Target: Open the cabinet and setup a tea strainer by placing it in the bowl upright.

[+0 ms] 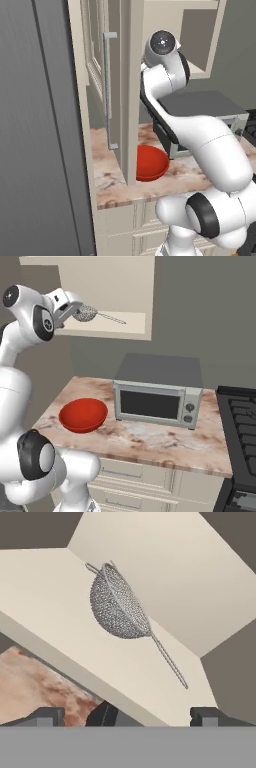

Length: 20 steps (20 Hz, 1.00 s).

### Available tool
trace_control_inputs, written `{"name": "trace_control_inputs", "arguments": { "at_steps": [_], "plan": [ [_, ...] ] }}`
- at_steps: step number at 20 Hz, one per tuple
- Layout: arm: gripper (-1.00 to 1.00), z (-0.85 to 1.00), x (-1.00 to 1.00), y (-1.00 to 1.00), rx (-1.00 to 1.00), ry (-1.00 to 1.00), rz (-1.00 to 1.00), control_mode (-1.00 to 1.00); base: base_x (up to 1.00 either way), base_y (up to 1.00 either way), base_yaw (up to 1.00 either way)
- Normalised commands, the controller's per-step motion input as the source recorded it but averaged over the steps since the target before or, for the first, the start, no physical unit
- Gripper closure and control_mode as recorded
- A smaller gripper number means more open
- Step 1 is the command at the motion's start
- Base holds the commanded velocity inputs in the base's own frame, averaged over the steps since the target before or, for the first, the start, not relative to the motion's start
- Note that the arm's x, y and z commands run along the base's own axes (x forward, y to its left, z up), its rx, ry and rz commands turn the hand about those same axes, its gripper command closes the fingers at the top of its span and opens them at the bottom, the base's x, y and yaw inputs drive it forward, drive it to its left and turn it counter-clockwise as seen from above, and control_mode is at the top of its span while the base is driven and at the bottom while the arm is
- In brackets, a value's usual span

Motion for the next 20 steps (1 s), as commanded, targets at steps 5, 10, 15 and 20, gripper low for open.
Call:
{"name": "trace_control_inputs", "arguments": {
  "at_steps": [5,10,15,20],
  "plan": [
    [-1.00,0.08,0.33,0.00,0.00,0.00,0.08,-1.00,0.00,0.00,0.00],
    [-1.00,0.01,0.25,0.00,0.00,0.01,0.07,-1.00,0.00,0.00,0.00],
    [-1.00,0.00,0.16,0.00,-0.01,0.00,0.08,-1.00,0.00,0.00,0.00],
    [-1.00,0.00,0.18,0.01,-0.01,0.02,0.07,-1.00,0.00,0.00,0.00]
  ]
}}
